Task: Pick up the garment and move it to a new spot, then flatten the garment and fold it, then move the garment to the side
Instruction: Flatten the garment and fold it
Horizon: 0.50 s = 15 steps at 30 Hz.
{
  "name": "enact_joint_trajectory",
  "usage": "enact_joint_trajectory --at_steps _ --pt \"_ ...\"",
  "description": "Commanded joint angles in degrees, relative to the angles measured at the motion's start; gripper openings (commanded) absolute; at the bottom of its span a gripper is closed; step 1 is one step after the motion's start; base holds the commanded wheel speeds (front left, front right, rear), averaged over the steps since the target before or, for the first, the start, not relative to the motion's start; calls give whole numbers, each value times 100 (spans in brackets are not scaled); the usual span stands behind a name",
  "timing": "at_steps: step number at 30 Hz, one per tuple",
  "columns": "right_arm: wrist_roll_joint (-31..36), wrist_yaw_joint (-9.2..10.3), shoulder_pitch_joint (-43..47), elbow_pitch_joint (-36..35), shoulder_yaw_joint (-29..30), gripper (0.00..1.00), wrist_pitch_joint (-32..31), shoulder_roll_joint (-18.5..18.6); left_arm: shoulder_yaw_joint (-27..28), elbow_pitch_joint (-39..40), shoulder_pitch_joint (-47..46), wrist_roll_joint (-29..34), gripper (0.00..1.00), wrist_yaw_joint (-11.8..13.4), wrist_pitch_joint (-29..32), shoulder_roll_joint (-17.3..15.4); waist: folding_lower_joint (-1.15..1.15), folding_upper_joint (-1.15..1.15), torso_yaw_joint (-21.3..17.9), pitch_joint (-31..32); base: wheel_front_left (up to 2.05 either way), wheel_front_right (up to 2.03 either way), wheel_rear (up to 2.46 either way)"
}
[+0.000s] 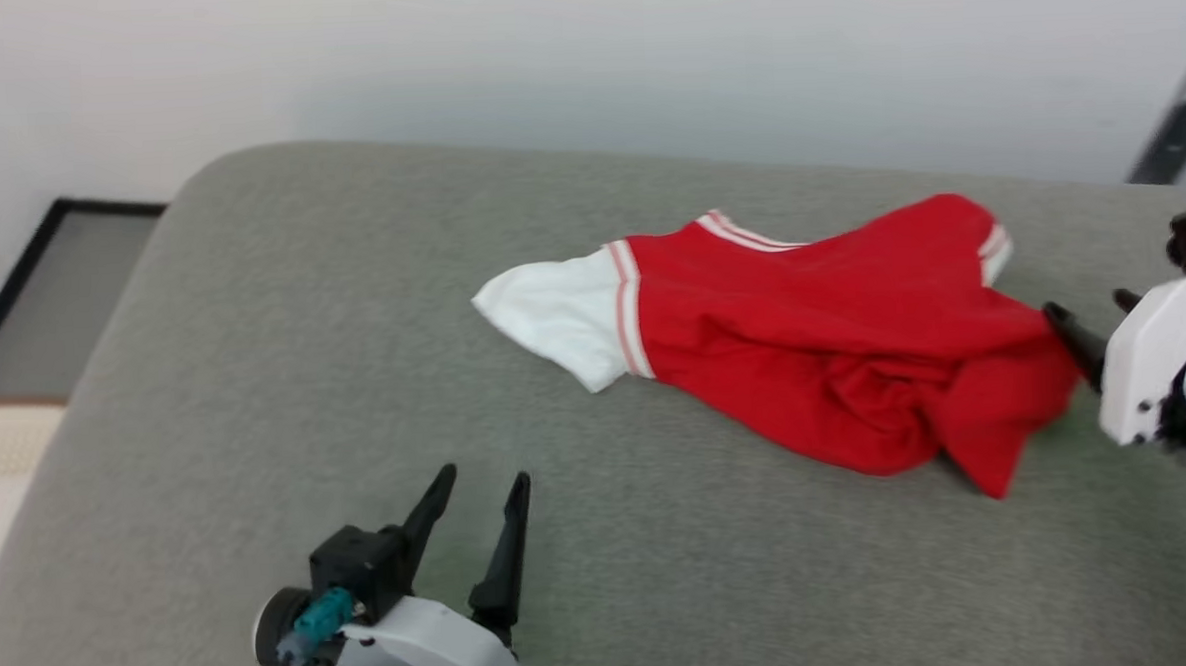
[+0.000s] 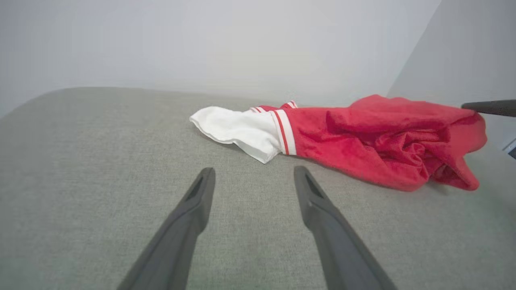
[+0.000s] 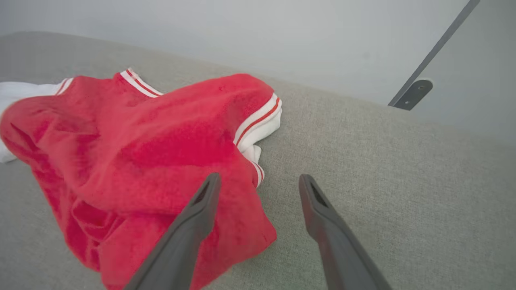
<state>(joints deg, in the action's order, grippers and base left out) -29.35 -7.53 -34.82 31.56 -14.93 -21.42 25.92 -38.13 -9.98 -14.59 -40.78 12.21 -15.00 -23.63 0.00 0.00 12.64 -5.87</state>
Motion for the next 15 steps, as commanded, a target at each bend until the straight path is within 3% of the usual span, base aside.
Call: enact_joint_trajectory --at_steps 1,9,15 --pt "-83 8 -202 162 -8 100 -134 78 104 101 98 170 100 25 -21 41 0 0 500 -181 0 0 0" --pt "-156 8 -1268 1481 -246 100 -927 287 533 306 191 834 100 -308 -13 482 0 0 998 -749 0 0 0" --pt "15 7 -1596 2285 -514 100 -1127 182 820 351 159 1201 100 -575 -13 878 0 0 1176 -1057 0 0 0"
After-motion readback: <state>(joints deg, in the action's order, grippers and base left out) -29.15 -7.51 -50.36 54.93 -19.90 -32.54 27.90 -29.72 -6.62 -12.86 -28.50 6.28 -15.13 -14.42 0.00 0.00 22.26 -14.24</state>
